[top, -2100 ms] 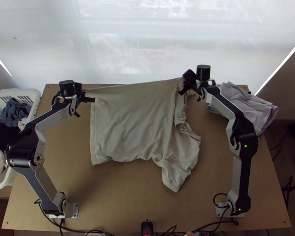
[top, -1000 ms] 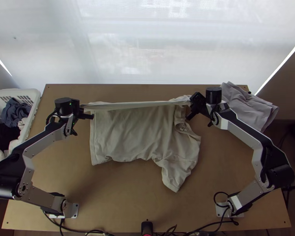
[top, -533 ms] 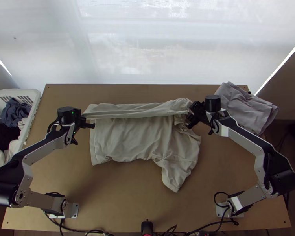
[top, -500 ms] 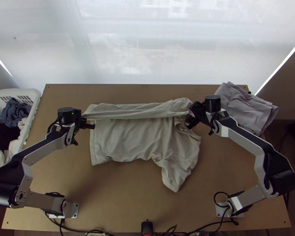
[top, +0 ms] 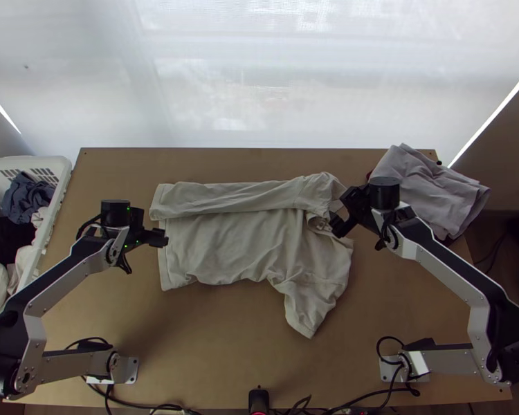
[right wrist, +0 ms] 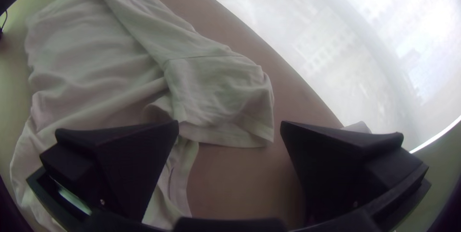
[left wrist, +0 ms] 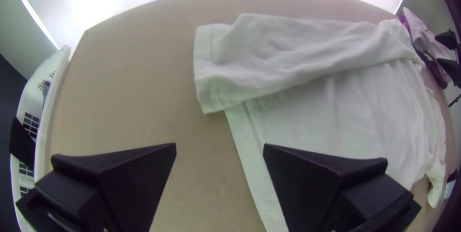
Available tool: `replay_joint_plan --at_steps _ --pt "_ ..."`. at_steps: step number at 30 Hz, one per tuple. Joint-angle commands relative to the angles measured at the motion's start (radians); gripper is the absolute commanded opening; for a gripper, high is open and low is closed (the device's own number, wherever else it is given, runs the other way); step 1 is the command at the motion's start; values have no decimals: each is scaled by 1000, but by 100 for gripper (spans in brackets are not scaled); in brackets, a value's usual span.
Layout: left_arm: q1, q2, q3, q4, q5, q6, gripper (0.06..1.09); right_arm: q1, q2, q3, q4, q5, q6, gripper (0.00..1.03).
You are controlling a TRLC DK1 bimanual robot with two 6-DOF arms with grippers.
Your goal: Fold the t-shirt
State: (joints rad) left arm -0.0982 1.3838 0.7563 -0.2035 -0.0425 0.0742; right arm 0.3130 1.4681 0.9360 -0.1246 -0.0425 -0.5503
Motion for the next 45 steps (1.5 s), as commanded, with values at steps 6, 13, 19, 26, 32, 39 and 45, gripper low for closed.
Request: replay_joint_plan --at_steps 6,13,19,26,32,39,45 --pt "-23 -109 75 -517 178 -47 95 37 -216 -39 -199 0 18 98" --pt "-136 -104 75 -599 211 -128 94 127 -292 -59 -274 1 67 98" --pt "-169 -94 66 -625 211 -146 83 193 -342 -49 -405 1 70 98" --pt "-179 -81 6 -622 211 -149 80 210 -411 -57 -486 1 67 98" --pt "-186 -69 -26 -605 211 -142 58 235 -437 -69 -509 1 85 98" --pt "-178 -77 -49 -585 228 -126 21 235 -437 -69 -512 1 87 98" --pt "-89 -144 -43 -623 227 -45 9 262 -443 -68 -546 1 87 98"
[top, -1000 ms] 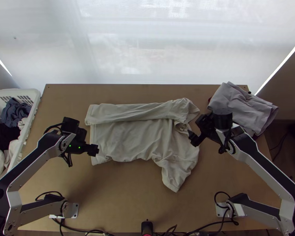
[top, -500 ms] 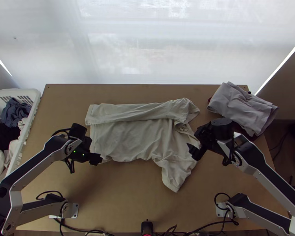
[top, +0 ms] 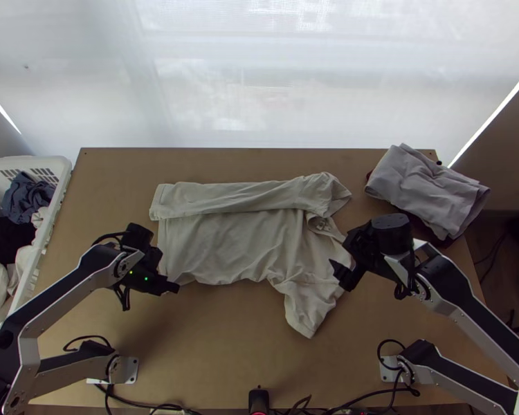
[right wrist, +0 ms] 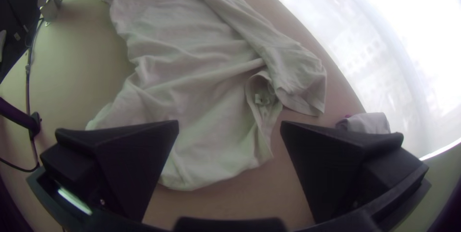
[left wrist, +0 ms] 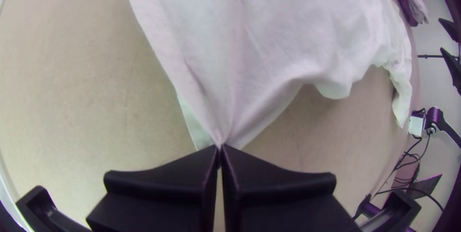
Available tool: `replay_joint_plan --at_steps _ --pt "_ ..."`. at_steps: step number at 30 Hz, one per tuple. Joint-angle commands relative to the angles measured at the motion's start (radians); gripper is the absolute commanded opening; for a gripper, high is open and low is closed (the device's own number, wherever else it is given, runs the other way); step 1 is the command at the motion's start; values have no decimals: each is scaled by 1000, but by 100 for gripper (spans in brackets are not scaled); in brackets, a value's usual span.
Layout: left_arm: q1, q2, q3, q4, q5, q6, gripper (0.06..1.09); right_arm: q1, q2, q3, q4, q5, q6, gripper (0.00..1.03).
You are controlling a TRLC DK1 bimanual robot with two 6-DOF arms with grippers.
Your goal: Fold the t-shirt
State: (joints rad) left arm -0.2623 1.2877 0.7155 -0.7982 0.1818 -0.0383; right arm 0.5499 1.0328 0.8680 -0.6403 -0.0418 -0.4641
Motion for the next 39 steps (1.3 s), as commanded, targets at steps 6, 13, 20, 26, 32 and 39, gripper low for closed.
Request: replay_joint_plan --at_steps 6,13,20,26,32,39 --pt "265 -80 13 -75 4 210 9 117 -10 -15 -88 -1 13 98" --pt "333 -96 7 -90 4 258 9 295 -5 -43 -205 -3 24 98" --pt "340 -94 15 -84 2 258 9 446 70 -73 -260 -38 39 99" --pt "367 -93 16 -82 2 265 9 512 133 -83 -272 -118 73 99" --pt "373 -88 16 -79 2 272 9 553 176 -93 -271 -155 94 99" --pt "385 -74 25 -76 2 275 9 559 276 -87 -197 -153 90 98"
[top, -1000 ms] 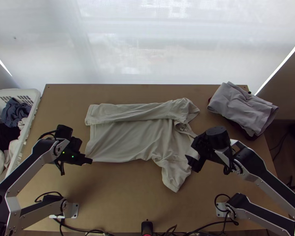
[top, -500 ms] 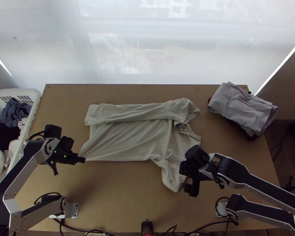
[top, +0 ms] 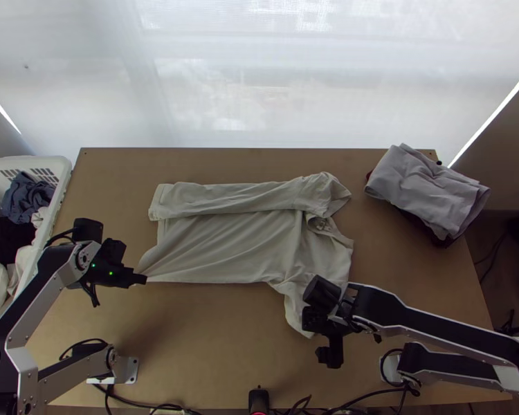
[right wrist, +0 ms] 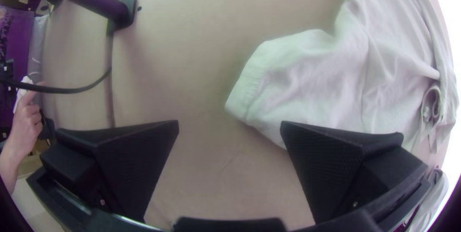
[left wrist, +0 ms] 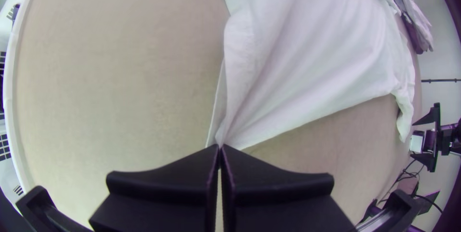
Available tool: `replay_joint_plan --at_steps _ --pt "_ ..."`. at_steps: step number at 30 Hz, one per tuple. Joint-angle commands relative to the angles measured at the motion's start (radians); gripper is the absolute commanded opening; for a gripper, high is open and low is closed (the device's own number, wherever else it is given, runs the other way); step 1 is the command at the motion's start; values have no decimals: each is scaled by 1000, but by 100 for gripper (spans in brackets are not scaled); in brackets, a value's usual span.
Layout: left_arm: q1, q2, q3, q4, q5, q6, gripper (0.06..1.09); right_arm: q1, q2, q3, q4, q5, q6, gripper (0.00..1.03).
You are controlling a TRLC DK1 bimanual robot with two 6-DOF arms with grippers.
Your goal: Fold the t-shirt
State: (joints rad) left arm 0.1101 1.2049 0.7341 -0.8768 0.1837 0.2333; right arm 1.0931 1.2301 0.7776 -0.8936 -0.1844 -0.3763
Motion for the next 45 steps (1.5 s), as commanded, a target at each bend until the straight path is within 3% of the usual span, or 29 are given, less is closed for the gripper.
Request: replay_joint_plan --at_steps 1,8,19,26,28,45 --pt "16 8 7 1 0 4 9 8 86 8 71 -9 -1 98" --pt "37 10 10 -4 0 28 9 -47 100 -6 168 26 -1 94" --pt "26 28 28 -5 2 20 9 -67 106 -83 283 135 5 66" --pt "36 21 27 -17 2 24 9 -67 97 -90 272 138 2 13" --pt "37 18 27 -21 2 26 9 -76 89 -87 255 138 -1 3" --pt "89 -30 30 -93 2 93 9 -167 -159 49 -128 36 -53 3"
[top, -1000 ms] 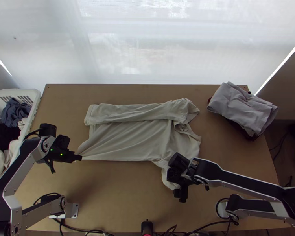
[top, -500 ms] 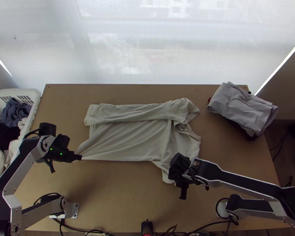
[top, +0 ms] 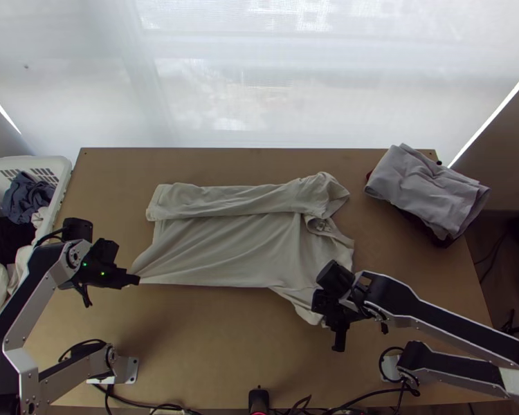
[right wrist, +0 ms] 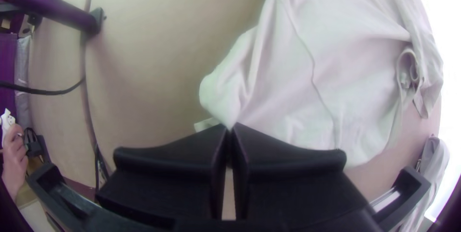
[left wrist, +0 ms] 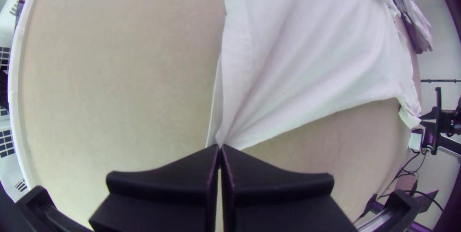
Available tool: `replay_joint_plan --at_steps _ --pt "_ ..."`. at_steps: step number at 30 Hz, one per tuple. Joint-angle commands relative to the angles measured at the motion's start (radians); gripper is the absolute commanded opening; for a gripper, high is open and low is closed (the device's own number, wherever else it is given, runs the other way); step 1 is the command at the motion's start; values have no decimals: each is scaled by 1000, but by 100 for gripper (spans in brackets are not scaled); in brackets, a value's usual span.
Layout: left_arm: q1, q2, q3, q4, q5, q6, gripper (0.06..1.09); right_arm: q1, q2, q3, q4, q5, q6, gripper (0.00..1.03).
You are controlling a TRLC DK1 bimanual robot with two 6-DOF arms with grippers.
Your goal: Fold the t-shirt
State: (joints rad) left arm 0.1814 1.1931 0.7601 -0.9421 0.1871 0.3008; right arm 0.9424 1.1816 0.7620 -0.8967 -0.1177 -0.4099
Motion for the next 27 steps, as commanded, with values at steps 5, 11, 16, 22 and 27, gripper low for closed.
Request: replay_joint_plan --at_steps 5,11,16,22,27 --pt "18 -32 7 -61 -2 37 9 6 -162 111 -246 -46 -12 3" --pt "27 -56 10 -153 -2 100 9 38 -227 134 -375 -74 -7 3" --pt "26 -96 30 -265 0 155 9 52 -235 174 -430 -108 0 3" --pt "24 -142 87 -422 5 204 9 56 -234 215 -453 -125 6 3" --pt "26 -148 96 -397 5 189 9 29 -221 214 -396 -120 0 3"
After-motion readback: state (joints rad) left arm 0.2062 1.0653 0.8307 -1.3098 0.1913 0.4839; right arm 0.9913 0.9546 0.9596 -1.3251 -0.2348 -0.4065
